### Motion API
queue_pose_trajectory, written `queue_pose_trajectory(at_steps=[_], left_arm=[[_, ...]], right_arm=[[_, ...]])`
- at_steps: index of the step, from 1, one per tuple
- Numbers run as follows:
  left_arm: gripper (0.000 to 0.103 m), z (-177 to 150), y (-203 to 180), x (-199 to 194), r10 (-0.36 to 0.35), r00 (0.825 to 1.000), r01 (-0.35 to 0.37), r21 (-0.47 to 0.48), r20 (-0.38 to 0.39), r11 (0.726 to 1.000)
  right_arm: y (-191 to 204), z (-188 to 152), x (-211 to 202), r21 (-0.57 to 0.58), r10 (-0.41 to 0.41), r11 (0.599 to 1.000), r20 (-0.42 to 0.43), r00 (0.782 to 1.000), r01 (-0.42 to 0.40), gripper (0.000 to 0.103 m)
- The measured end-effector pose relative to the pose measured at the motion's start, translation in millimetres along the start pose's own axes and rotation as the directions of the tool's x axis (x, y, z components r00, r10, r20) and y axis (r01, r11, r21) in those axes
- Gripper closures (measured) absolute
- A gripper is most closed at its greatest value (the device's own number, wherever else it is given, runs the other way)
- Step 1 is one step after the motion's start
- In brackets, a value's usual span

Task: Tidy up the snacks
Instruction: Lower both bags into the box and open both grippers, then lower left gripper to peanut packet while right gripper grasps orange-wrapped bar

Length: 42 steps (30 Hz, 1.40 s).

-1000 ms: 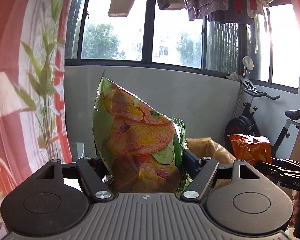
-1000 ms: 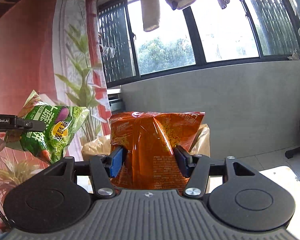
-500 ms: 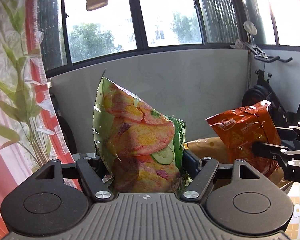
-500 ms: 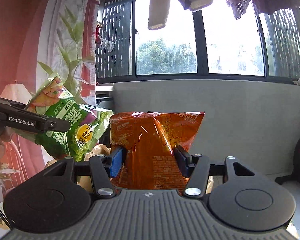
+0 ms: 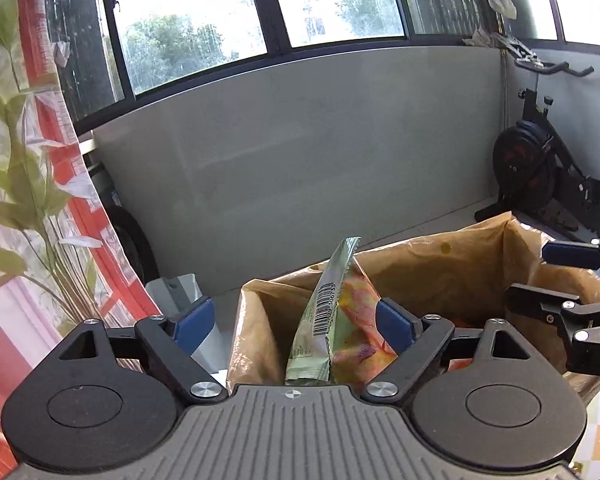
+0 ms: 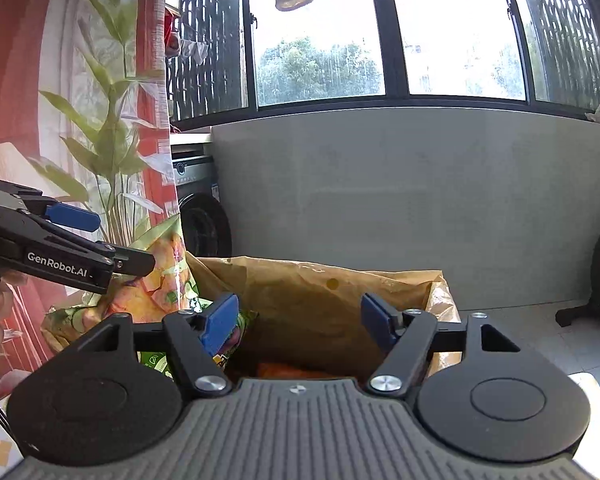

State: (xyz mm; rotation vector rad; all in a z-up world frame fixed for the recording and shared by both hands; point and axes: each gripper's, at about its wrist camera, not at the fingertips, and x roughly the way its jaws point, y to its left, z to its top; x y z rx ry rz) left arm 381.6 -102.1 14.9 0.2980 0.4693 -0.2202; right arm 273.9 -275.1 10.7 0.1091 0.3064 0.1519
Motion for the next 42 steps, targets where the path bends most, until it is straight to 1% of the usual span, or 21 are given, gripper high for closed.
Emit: queue_pose_trajectory(at_steps=[3, 6, 7, 8, 9, 11, 13, 16, 20, 26, 29, 32, 35, 36, 38, 41, 42], left_arm=[[0.014, -2.3, 11.6, -14.5, -0.022, 1.0, 0.023, -0.067, 0.017, 0.998], [0.016, -7.5, 26.0, -32.8, -0.02, 0.999, 0.023, -0.11, 0.026, 0.994], [0.02, -9.6, 30.4, -39.0, -0.021, 0.999, 0.025, -0.12, 0.033, 0.992], [0.028, -10.9, 34.6, -47.2, -0.025, 0.999, 0.03, -0.126, 0.038, 0.992], [0.031, -13.1, 37.8, -55.0, -0.029, 0.999, 0.034, -0.132, 0.042, 0.991], [0.044, -17.8, 44.4, -68.3, -0.036, 0.998, 0.042, -0.149, 0.045, 0.988], [0.05, -23.0, 50.4, -79.7, -0.047, 0.998, 0.055, -0.182, 0.048, 0.982], [0.05, -32.3, 56.9, -98.7, -0.057, 0.997, 0.069, -0.247, 0.056, 0.966], [0.049, -52.8, 59.7, -117.6, -0.069, 0.996, 0.083, -0.27, 0.061, 0.959], [0.049, -107.9, 66.1, -140.4, -0.093, 0.995, 0.098, -0.308, 0.034, 0.946], [0.049, -140.5, 66.4, -144.7, -0.092, 0.996, 0.086, -0.316, -0.003, 0.945], [0.049, -171.8, 64.9, -146.7, -0.088, 0.995, 0.07, -0.324, -0.043, 0.943], [0.049, -197.6, 62.0, -148.7, -0.077, 0.994, 0.047, -0.332, -0.078, 0.942], [0.049, -205.4, 60.8, -149.9, -0.073, 0.993, 0.039, -0.341, -0.088, 0.939], [0.049, -217.4, 58.1, -152.1, -0.076, 0.992, 0.035, -0.367, -0.1, 0.93], [0.049, -235.1, 57.6, -151.1, -0.102, 0.989, 0.051, -0.416, -0.103, 0.908], [0.049, -239.9, 56.1, -149.6, -0.113, 0.988, 0.057, -0.429, -0.107, 0.902]], right_arm=[[-2.7, 0.6, -17.3, 0.019, 0.003, 1.0, 0.003, 1.0, -0.003, 0.032], [-2.7, -1.7, -39.6, 0.031, -0.002, 1.0, 0.005, 1.0, 0.002, 0.032], [-1.4, -1.6, -46.0, 0.04, -0.002, 0.999, 0.004, 1.0, 0.002, 0.032], [-1.0, -2.6, -52.7, 0.051, 0.001, 0.999, 0.002, 1.0, -0.001, 0.032], [-0.6, -4.7, -61.7, 0.062, 0.005, 0.998, 0.0, 1.0, -0.005, 0.032], [2.0, -8.8, -75.9, 0.074, 0.006, 0.997, -0.001, 1.0, -0.006, 0.032], [5.9, -12.9, -87.8, 0.08, 0.007, 0.997, -0.003, 1.0, -0.007, 0.032], [11.7, -20.4, -104.2, 0.096, 0.008, 0.995, -0.008, 1.0, -0.007, 0.032], [17.4, -35.9, -122.1, 0.089, 0.004, 0.996, -0.034, 0.999, -0.001, 0.032], [16.8, -70.5, -146.7, 0.118, -0.003, 0.993, -0.109, 0.994, 0.016, 0.032], [16.3, -89.8, -157.0, 0.128, -0.009, 0.991, -0.158, 0.987, 0.029, 0.032], [16.7, -113.6, -164.3, 0.133, -0.003, 0.99, -0.231, 0.973, 0.035, 0.032], [18.5, -136.3, -167.9, 0.114, 0.007, 0.993, -0.315, 0.949, 0.03, 0.032], [19.0, -142.8, -169.0, 0.106, 0.002, 0.994, -0.339, 0.941, 0.036, 0.03], [19.8, -155.0, -171.5, 0.092, -0.013, 0.994, -0.384, 0.923, 0.052, 0.026], [22.8, -166.6, -172.4, 0.075, -0.039, 0.994, -0.438, 0.898, 0.079, 0.024], [28.2, -170.1, -171.0, 0.053, -0.049, 0.995, -0.456, 0.889, 0.082, 0.023]])
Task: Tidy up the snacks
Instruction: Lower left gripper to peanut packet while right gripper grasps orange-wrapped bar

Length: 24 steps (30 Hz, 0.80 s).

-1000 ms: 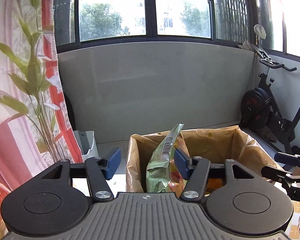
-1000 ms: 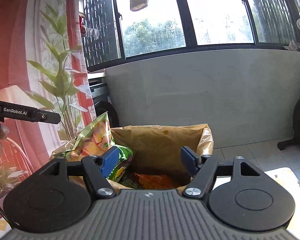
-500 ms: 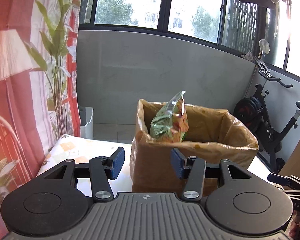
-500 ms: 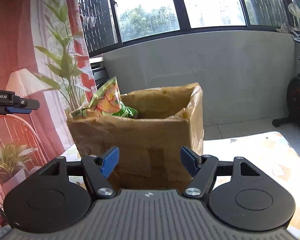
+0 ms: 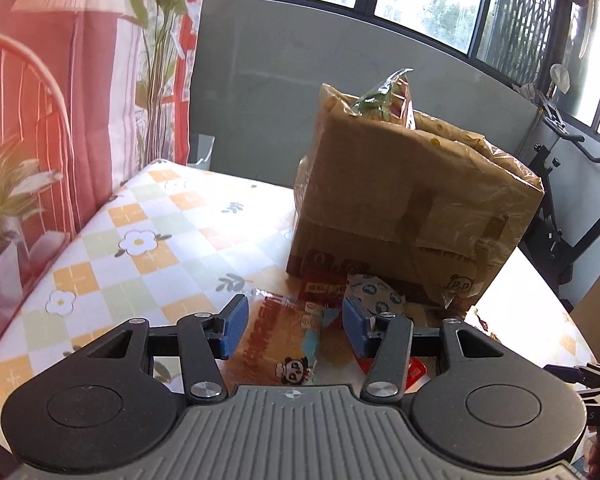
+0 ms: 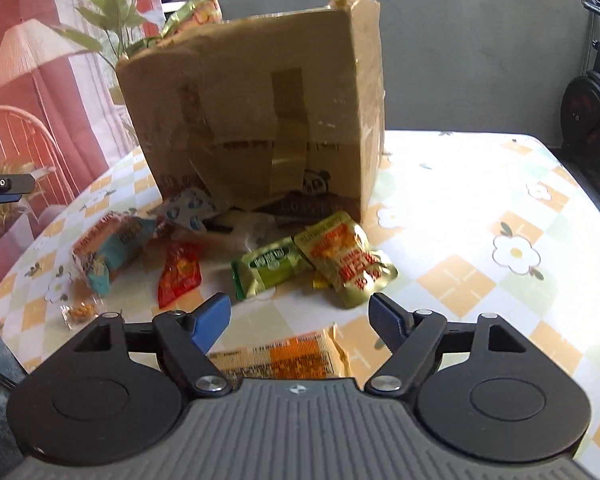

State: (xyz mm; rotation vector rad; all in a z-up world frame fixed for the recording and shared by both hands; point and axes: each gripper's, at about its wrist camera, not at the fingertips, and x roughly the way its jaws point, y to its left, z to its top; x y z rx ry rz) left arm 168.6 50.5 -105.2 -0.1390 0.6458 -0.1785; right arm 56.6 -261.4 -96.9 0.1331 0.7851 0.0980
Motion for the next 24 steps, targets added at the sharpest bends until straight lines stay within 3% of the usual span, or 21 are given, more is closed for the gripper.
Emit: queue_pose_trajectory(at_steps=[5, 8, 11, 15, 20, 24], left_arm=[[0.049, -20.9, 2.1, 13.9, 0.016, 0.998, -0.017, -0.015, -0.062, 1.0], [0.049, -26.6, 4.9, 19.2, 0.017, 0.997, -0.019, -0.024, -0.075, 1.0], [0.049, -33.5, 6.8, 21.6, 0.019, 0.997, -0.021, -0.021, -0.08, 1.0], [0.049, -42.4, 6.6, 27.3, 0.025, 0.995, -0.028, -0.028, -0.1, 0.999], [0.049, -44.9, 5.6, 29.7, 0.009, 0.994, -0.013, -0.03, -0.106, 0.999], [0.049, -47.1, 4.9, 35.9, 0.001, 0.992, -0.006, -0.04, -0.123, 0.999]], right_arm=[[21.2, -16.4, 7.4, -0.189, -0.077, 0.98, -0.05, 0.996, 0.066, 0.018], [31.2, -19.9, 12.5, -0.261, -0.069, 0.964, -0.074, 0.995, 0.047, 0.018], [37.7, -23.5, 14.6, -0.301, -0.036, 0.954, -0.092, 0.995, 0.007, 0.015], [39.9, -24.2, 17.9, -0.323, -0.047, 0.946, -0.085, 0.995, 0.017, 0.008], [48.2, -22.2, 14.3, -0.386, -0.034, 0.922, -0.09, 0.995, -0.003, 0.008], [40.4, -23.9, 13.8, -0.378, -0.038, 0.926, -0.114, 0.993, -0.008, 0.008]])
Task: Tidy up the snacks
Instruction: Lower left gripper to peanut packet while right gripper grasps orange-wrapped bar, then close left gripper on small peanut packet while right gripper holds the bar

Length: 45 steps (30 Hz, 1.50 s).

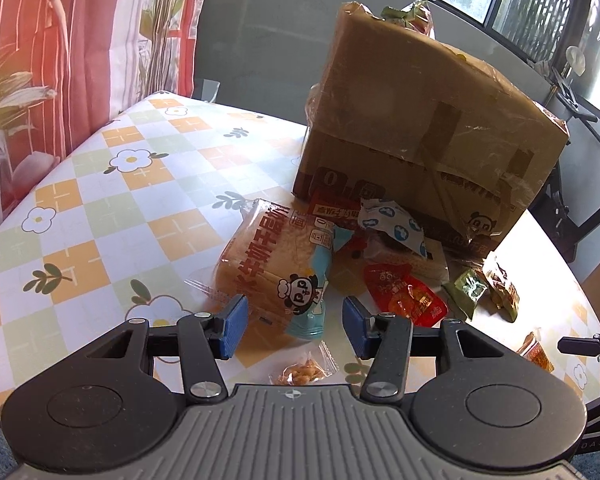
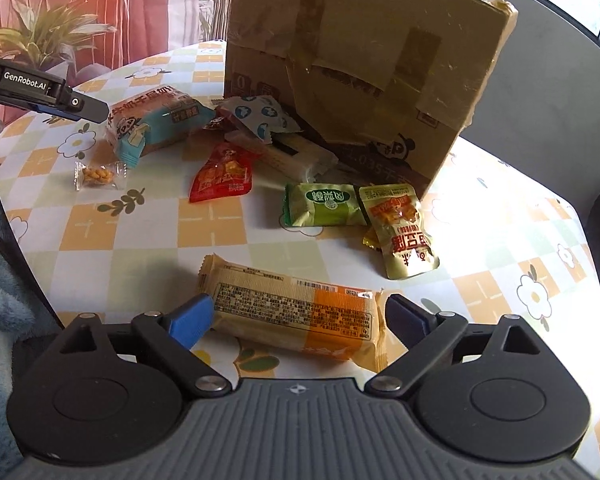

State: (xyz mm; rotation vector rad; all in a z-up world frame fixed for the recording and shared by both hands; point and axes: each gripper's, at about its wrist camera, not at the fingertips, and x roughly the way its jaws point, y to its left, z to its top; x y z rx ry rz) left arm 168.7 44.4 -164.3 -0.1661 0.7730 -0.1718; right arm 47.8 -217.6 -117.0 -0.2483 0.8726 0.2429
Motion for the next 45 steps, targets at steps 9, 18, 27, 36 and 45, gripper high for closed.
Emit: queue_pose_trajectory(at_steps=[9, 18, 27, 36, 45], left_arm=[[0.049, -7.6, -1.7, 3.9, -0.026, 0.999, 0.026, 0.005, -0.034, 1.0], [0.049, -11.4, 0.7, 8.3, -0.005, 0.998, 0.005, 0.003, -0.069, 1.0], [0.049, -20.3, -6.3, 11.5, -0.007, 0.997, 0.01, 0.039, -0.077, 0.999], [0.049, -23.7, -9.3, 20.5, 0.045, 0.991, -0.035, 0.075, -0.13, 0.997], [0.049, -22.5, -17.6, 30.9, 0.039, 0.987, -0.024, 0.095, -0.159, 0.995]], right_arm=[[5.2, 7.8, 28.9, -0.093, -0.011, 0.996, -0.029, 1.0, 0.008, 0.01], [-5.9, 27.7, 56.8, 0.057, 0.012, 0.998, 0.037, 0.999, -0.014, 0.024], [-15.6, 2.4, 26.2, 0.188, 0.06, 0.979, 0.128, 0.99, -0.083, 0.026], [-11.1, 3.7, 43.0, 0.159, 0.123, 0.977, 0.129, 0.984, -0.143, 0.064], [-4.2, -2.2, 52.3, 0.109, 0.108, 0.985, 0.204, 0.973, -0.132, 0.064]])
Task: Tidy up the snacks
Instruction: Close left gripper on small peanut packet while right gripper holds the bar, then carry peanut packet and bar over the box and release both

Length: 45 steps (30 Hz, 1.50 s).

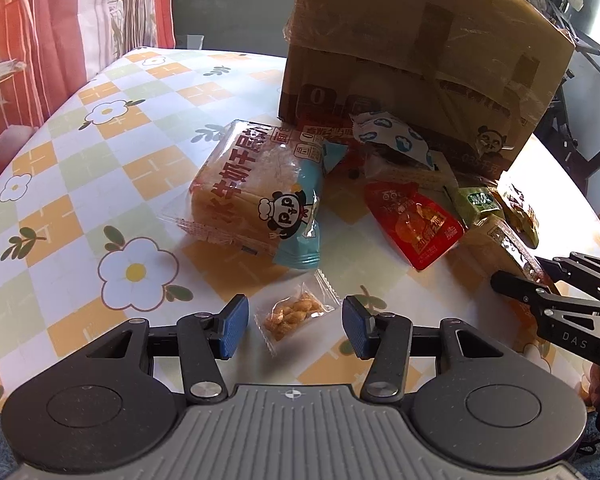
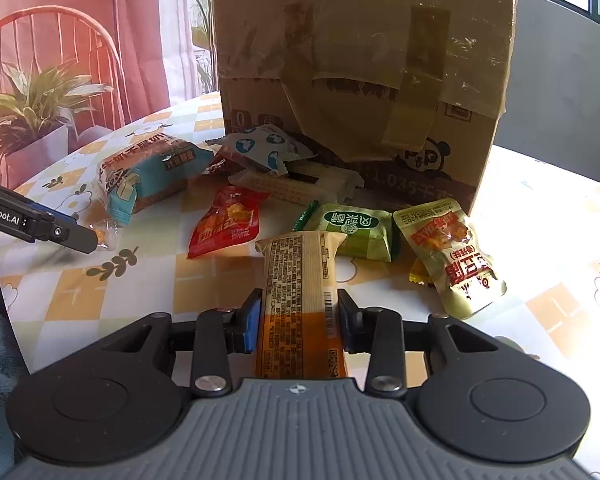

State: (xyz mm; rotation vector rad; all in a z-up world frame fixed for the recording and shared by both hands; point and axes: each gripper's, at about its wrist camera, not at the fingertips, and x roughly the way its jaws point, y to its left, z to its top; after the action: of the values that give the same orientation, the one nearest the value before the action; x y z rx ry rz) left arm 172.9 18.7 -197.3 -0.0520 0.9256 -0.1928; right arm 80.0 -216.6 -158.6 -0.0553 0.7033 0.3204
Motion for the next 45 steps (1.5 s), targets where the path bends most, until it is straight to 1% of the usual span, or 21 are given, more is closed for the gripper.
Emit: queue_pose_trajectory(at_steps=[2, 4, 7, 11, 14, 17, 18, 19, 20, 21, 22, 23, 24, 25, 26, 29, 33, 37, 39, 41, 45], left_arm=[[0.049, 4.4, -1.0, 4.1, 0.007, 1.0, -0.007, 0.002, 0.0, 1.0], [0.048, 10.5, -0.8, 10.6, -0.001, 1.0, 0.001, -0.022, -0.018, 1.0], [0.047, 13.2, -1.9, 13.0, -0.011, 1.0, 0.01, -0.05, -0.017, 0.999], [0.047, 4.3, -12.4, 8.2, -0.013, 1.0, 0.013, 0.006, -0.024, 1.0], [0.047, 1.8, -15.0, 4.8, -0.04, 0.999, 0.041, 0.032, -0.023, 0.999], [0.047, 0.1, -16.7, 6.0, -0.02, 0.999, 0.021, 0.063, -0.025, 0.998], [0.049, -0.9, -18.9, 8.0, -0.001, 0.999, 0.004, 0.087, -0.039, 0.996], [0.05, -2.8, -21.4, 6.8, 0.028, 0.999, -0.024, 0.119, -0.037, 0.993], [0.051, -4.5, -22.5, 6.3, 0.049, 0.998, -0.044, 0.13, -0.036, 0.991], [0.052, -6.2, -21.3, 4.9, 0.056, 0.998, -0.051, 0.128, -0.032, 0.99], [0.055, -7.3, -18.9, 3.6, 0.058, 0.998, -0.055, 0.122, -0.026, 0.991], [0.061, -8.0, -17.4, 2.8, 0.066, 0.998, -0.063, 0.123, -0.02, 0.99], [0.064, -8.1, -17.2, 2.8, 0.079, 0.997, -0.076, 0.131, -0.015, 0.988], [0.073, -7.8, -16.8, 2.3, 0.083, 0.997, -0.08, 0.14, -0.012, 0.987], [0.085, -6.4, -16.5, 2.3, 0.072, 0.997, -0.07, 0.137, -0.013, 0.988], [0.085, -4.6, -16.5, 1.4, 0.026, 1.0, -0.024, 0.124, -0.017, 0.992], [0.085, -6.3, -21.3, 2.3, 0.026, 1.0, -0.024, 0.125, -0.014, 0.992], [0.085, -2.9, -18.1, -4.6, -0.006, 1.0, 0.003, 0.089, 0.031, 0.996], [0.085, -1.7, -17.4, -4.7, -0.016, 0.999, 0.013, 0.081, 0.03, 0.997], [0.085, 1.2, -16.8, -3.6, -0.023, 0.999, 0.022, 0.073, 0.026, 0.997], [0.085, 4.0, -12.9, -9.1, -0.068, 0.996, 0.065, 0.044, 0.058, 0.997]], right_arm=[[0.1, -2.8, -2.3, 0.0, -0.003, 1.0, 0.01, 1.0, 0.003, 0.064], [-0.2, -2.5, -2.4, 0.0, -0.001, 1.0, 0.013, 1.0, 0.001, 0.064], [0.2, -3.1, -2.6, -0.003, -0.002, 1.0, 0.019, 1.0, 0.002, 0.064], [0.2, -3.1, -2.6, -0.002, -0.001, 1.0, 0.021, 1.0, 0.001, 0.064], [-0.8, -3.3, -2.9, 0.0, 0.003, 1.0, 0.022, 1.0, -0.003, 0.064], [-1.2, -3.4, -2.8, 0.001, 0.003, 1.0, 0.021, 1.0, -0.003, 0.064], [-1.0, -3.4, -2.8, 0.001, 0.003, 1.0, 0.021, 1.0, -0.004, 0.064], [-1.1, -3.4, -2.7, 0.002, 0.004, 1.0, 0.021, 1.0, -0.004, 0.064], [-0.9, -3.2, -2.8, 0.002, 0.004, 1.0, 0.021, 1.0, -0.004, 0.064], [-0.9, -3.2, -2.9, 0.002, 0.004, 1.0, 0.021, 1.0, -0.004, 0.064], [-0.8, -3.2, -2.8, 0.002, 0.003, 1.0, 0.021, 1.0, -0.004, 0.064], [-1.0, -3.3, -2.8, 0.001, 0.003, 1.0, 0.021, 1.0, -0.003, 0.064], [-1.0, -3.3, -2.8, -0.001, 0.002, 1.0, 0.021, 1.0, -0.002, 0.064], [-0.9, -3.3, -2.9, -0.001, 0.002, 1.0, 0.021, 1.0, -0.001, 0.064], [-0.8, -3.3, -2.8, -0.001, 0.002, 1.0, 0.021, 1.0, -0.002, 0.064], [-0.7, -3.4, -2.9, -0.001, 0.002, 1.0, 0.021, 1.0, -0.002, 0.064], [-0.9, -3.3, -2.9, 0.0, 0.003, 1.0, 0.021, 1.0, -0.003, 0.064], [-0.8, -3.4, -2.9, 0.001, 0.004, 1.0, 0.021, 1.0, -0.004, 0.064], [-1.7, -3.3, -2.9, 0.006, 0.008, 1.0, 0.021, 1.0, -0.009, 0.064], [-5.1, -2.3, -3.3, 0.03, 0.021, 0.999, 0.018, 1.0, -0.021, 0.064], [-12.7, 0.0, -7.5, 0.103, 0.014, 0.995, 0.006, 1.0, -0.015, 0.065]])
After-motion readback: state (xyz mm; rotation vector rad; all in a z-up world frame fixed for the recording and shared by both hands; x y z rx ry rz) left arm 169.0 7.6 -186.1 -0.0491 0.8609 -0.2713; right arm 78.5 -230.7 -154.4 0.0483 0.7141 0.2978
